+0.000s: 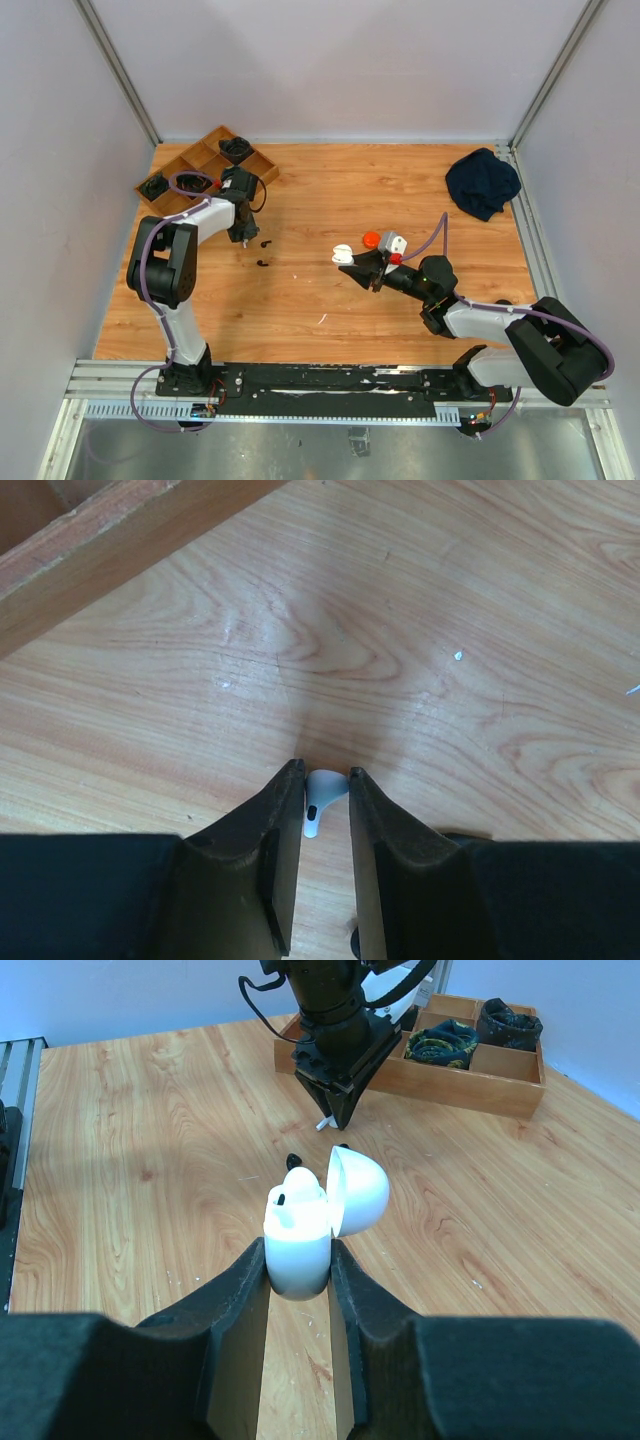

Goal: Insert the wireless bluetooth earbuds into the charging case
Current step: Pick up the earbud from the center of the board.

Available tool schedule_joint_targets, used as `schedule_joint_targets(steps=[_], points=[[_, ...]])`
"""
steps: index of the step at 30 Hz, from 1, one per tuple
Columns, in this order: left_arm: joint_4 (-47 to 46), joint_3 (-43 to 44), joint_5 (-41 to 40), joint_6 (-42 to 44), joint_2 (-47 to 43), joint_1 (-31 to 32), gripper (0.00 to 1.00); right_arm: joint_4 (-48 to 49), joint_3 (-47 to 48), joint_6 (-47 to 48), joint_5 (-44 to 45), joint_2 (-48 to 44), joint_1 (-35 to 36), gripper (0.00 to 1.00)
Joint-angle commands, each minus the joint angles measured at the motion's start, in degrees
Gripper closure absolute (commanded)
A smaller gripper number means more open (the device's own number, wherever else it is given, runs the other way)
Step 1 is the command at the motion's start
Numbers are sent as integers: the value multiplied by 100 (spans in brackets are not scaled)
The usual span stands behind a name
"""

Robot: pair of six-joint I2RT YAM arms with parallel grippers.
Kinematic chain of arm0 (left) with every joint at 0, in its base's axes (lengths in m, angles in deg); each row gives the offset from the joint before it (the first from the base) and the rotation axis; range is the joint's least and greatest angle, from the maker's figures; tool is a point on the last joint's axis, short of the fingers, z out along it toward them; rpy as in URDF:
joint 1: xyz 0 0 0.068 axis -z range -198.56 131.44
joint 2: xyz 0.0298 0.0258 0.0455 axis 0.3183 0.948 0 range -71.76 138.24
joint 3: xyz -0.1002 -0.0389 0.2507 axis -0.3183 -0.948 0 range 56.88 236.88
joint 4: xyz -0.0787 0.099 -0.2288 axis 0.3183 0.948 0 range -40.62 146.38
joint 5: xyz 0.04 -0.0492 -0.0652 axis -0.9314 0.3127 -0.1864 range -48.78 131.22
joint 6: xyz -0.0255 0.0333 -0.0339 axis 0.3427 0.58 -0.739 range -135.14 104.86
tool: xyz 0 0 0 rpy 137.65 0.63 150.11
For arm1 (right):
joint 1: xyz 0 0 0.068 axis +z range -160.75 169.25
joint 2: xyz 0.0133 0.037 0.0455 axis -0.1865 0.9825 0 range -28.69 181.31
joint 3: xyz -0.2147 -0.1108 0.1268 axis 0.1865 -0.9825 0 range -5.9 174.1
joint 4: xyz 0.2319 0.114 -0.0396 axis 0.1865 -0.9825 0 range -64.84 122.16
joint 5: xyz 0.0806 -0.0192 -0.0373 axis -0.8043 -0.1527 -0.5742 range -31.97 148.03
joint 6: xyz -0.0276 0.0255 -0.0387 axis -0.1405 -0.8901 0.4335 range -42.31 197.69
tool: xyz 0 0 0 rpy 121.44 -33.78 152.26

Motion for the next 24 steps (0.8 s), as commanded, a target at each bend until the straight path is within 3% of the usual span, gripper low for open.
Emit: schedule_joint_targets(steps=[1,12,24], points=[[142,12,113,74,62,-39,71,147,7,-27,48,-50,47,85],[-84,-369,490,45,-606,-10,82,86,26,-8,39,-196,62,85],[-410,-807,412,1,-2103,563,83,-182,211,17,60,-333,152,85]])
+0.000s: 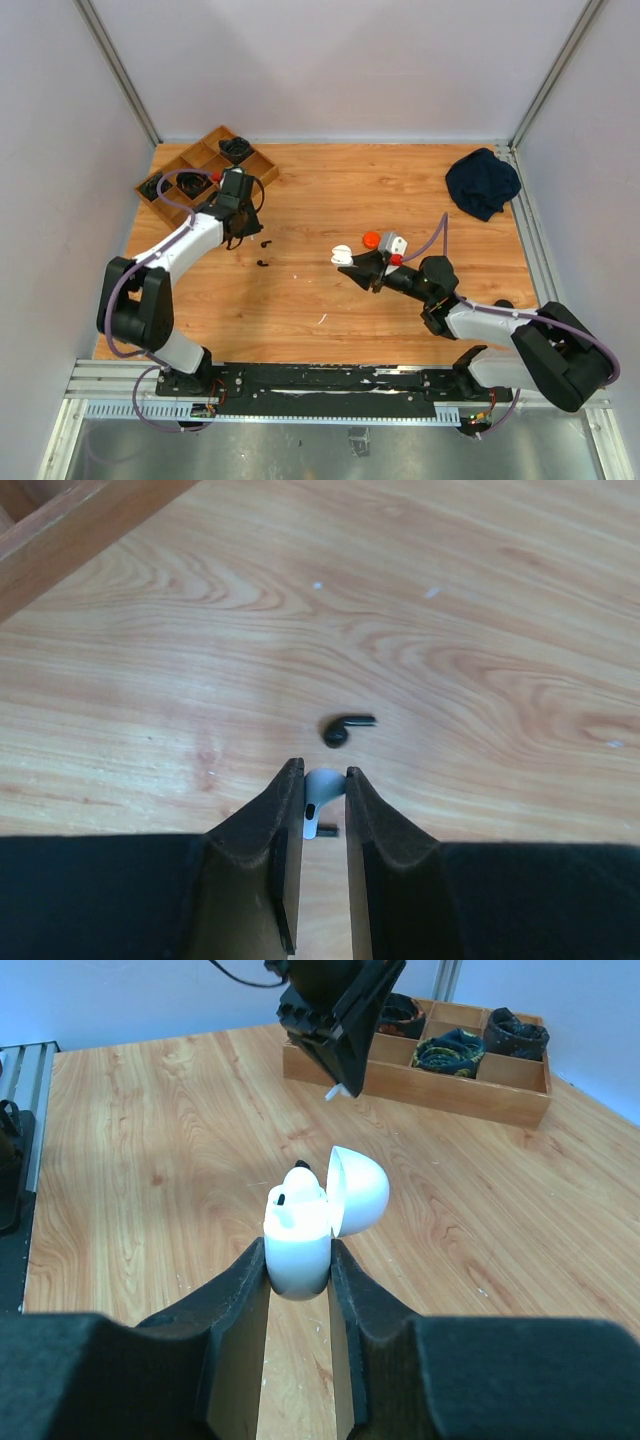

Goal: Insert the wireless bluetooth earbuds into the charging case
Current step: Pick up the earbud from the center of the board, then place the earbud in the charging case.

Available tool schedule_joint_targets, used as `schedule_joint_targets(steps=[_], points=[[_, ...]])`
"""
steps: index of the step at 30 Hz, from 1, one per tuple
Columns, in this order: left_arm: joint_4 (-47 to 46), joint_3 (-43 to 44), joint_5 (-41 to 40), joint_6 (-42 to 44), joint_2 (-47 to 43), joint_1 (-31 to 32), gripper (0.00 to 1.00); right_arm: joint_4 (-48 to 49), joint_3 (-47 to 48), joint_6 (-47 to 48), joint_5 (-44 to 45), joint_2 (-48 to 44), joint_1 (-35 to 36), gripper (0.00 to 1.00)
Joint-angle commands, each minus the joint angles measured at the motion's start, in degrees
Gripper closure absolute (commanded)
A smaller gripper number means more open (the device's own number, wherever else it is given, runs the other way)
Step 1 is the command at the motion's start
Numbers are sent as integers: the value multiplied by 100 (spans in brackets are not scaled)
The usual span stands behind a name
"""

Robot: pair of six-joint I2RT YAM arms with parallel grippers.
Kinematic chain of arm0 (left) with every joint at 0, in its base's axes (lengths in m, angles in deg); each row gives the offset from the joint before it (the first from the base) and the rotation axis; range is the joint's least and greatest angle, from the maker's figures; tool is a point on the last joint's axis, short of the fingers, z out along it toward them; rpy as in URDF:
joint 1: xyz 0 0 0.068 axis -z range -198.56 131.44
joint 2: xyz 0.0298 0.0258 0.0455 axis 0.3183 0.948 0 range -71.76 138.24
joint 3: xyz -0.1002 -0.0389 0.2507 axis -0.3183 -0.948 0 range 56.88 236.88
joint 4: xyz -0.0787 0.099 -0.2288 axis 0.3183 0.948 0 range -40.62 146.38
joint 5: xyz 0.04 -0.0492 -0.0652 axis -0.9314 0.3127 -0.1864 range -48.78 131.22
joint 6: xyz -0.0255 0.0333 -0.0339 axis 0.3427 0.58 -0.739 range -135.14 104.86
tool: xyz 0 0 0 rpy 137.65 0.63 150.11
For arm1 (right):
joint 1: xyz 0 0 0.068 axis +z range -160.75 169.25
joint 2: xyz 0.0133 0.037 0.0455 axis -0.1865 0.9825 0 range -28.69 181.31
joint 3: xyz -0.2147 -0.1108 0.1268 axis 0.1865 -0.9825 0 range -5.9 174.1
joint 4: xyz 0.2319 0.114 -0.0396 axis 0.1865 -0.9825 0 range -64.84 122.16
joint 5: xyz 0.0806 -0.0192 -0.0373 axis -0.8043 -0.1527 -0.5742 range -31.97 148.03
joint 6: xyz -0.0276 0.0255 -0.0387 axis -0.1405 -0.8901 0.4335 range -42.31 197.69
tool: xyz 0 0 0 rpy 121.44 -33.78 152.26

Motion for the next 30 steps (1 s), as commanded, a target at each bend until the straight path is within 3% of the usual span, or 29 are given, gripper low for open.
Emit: schedule_joint_targets(steps=[1,18,30], points=[[-223,-138,-127,-38,-594,316,83,-24,197,19,70,-134,106,85],[-1063,-604,-987,89,-2707,2331,87,-163,561,138,101,-168,247,84],[-2686,-1298,-1125,138,-3604,3414,92,105,854,86,120,40,281,85]])
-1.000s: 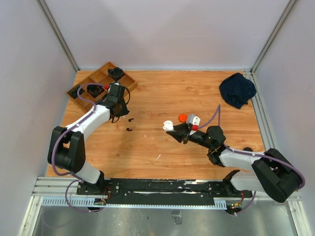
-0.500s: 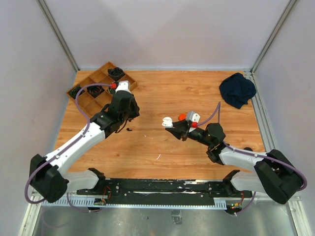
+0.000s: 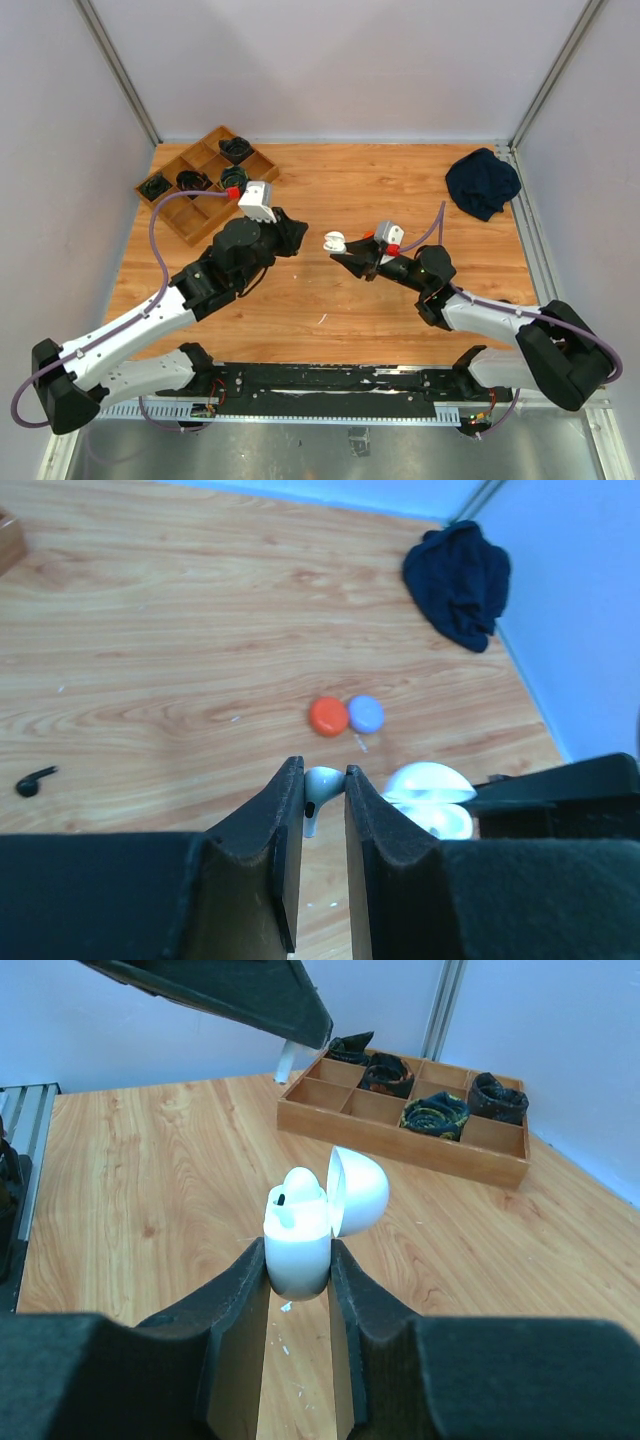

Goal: Insert the wireless bluetooth earbuds into the charging case
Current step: Place the earbud in the charging case.

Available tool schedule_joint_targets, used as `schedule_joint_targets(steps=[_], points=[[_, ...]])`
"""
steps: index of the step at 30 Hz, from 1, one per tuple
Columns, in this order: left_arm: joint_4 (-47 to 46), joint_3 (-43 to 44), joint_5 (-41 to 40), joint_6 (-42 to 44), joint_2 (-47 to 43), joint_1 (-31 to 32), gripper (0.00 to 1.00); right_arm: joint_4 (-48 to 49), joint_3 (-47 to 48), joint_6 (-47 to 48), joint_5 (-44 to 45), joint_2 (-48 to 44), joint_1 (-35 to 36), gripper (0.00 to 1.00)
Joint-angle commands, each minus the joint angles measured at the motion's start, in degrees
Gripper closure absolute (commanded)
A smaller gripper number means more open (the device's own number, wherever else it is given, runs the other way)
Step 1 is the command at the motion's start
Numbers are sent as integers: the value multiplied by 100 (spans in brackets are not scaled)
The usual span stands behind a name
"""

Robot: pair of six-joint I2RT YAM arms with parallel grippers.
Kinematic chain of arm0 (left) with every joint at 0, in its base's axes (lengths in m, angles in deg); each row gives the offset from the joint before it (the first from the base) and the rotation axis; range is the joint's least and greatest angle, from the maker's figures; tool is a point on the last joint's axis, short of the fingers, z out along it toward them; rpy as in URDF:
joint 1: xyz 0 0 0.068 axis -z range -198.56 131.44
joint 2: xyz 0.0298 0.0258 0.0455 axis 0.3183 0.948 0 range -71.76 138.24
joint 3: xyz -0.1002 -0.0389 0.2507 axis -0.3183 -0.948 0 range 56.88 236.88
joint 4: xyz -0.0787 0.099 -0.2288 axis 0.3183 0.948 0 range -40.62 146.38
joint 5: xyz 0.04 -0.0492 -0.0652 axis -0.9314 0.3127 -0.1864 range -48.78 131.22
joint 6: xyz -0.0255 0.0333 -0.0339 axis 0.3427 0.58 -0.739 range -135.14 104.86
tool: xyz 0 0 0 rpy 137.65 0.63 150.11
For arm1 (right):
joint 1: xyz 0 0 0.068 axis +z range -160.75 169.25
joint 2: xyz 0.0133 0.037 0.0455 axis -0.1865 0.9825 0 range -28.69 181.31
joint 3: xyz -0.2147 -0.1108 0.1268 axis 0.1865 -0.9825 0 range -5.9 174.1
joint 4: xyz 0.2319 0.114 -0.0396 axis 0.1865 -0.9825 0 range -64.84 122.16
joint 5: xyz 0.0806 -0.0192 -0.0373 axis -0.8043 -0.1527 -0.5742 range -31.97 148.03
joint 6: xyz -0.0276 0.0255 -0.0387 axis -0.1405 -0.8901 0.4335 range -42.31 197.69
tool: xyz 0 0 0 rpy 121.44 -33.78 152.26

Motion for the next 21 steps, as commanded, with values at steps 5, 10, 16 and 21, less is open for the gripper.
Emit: schedule_joint_targets(steps=[5,10,16,21], points=[[-1721,-504,-222,275,-378,518,95,453,282,-36,74,108,102,85],[-2261,-637,-262,447,-354,772,94,645,280,-105,196,165,110,85],[-2955,-881,-158,519,-267,925,94,939,268,-220,274,302,105,85],[-3452,-1063,-84,724,-120,1046,94,1140,261,-355,281,375,103,85]])
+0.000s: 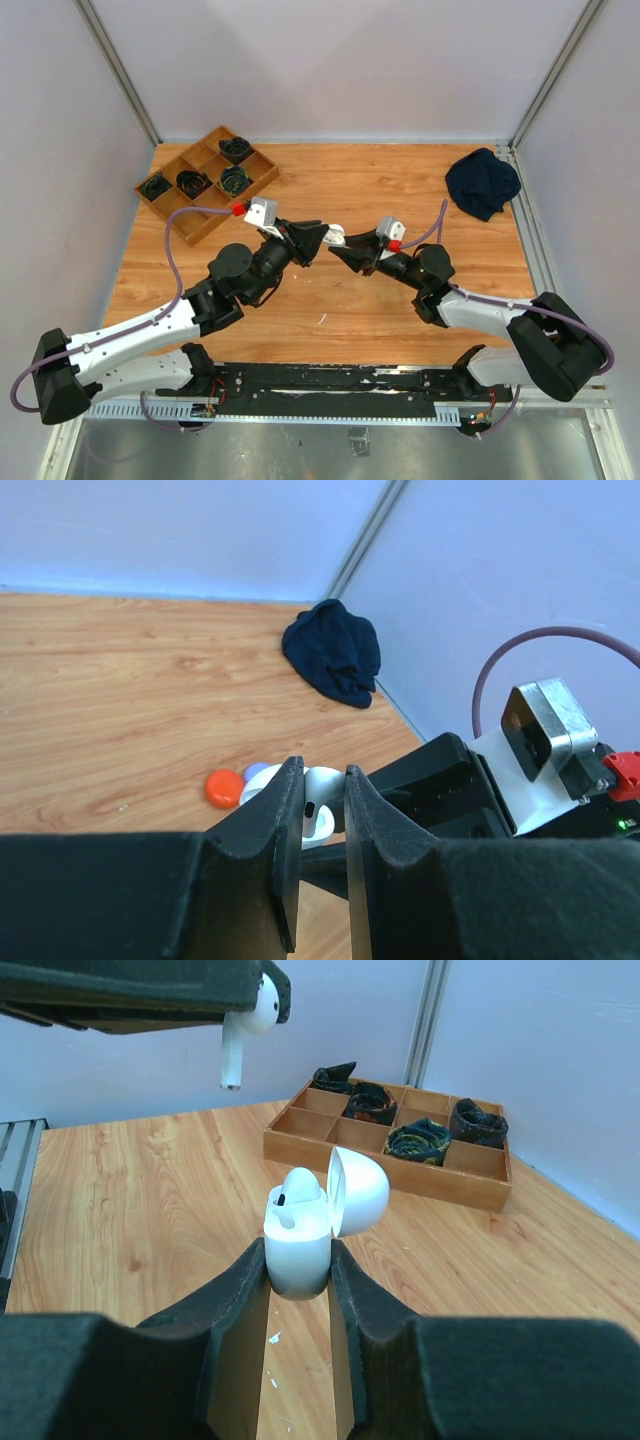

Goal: Insert the wireless bluetooth earbuds into the charging case
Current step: Place the earbud in the charging case.

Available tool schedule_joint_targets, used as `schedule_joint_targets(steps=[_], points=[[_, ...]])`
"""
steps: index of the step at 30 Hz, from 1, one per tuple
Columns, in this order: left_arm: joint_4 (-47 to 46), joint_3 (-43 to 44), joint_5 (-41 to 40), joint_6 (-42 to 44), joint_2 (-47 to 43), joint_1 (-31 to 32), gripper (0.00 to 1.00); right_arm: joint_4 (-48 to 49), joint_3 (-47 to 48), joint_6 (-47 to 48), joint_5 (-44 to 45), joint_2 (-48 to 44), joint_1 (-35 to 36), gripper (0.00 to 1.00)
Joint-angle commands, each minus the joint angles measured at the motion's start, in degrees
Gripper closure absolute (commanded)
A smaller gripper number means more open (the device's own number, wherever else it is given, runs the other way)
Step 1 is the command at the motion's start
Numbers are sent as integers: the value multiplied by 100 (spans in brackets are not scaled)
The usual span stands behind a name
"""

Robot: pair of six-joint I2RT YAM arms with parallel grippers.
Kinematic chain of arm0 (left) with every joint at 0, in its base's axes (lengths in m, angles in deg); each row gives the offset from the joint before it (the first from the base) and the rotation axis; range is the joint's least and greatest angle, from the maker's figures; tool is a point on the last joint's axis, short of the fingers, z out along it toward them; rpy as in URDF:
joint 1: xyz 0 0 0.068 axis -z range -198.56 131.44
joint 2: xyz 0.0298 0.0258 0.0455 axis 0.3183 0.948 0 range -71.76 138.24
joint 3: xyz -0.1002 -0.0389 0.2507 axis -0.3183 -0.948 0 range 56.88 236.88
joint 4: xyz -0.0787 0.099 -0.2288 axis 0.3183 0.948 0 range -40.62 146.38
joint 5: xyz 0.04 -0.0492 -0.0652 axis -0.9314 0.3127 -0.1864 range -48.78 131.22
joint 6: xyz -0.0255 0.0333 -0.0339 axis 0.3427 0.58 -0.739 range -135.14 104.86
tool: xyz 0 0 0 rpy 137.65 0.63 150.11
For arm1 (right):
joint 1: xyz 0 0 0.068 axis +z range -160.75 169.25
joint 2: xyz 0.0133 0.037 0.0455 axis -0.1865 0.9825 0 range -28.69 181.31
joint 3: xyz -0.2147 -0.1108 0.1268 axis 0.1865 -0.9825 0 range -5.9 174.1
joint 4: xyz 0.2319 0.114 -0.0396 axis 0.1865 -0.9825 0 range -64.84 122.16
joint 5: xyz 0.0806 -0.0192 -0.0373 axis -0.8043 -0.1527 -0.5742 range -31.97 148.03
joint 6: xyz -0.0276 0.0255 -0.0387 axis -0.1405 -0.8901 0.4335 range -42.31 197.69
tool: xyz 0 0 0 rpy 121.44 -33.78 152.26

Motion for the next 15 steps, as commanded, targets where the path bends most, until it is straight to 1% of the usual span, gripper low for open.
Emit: schedule_joint_targets(steps=[1,9,15], points=[[-849,-187,20,299,139,140,94,536,145,-173,87,42,98,85],[-1430,-331,227,525,451,189,94,513,101,-194,34,-73,100,85],[-1666,-353,246,636,651,210,94,507,100,-219,-31,-97,101,85]])
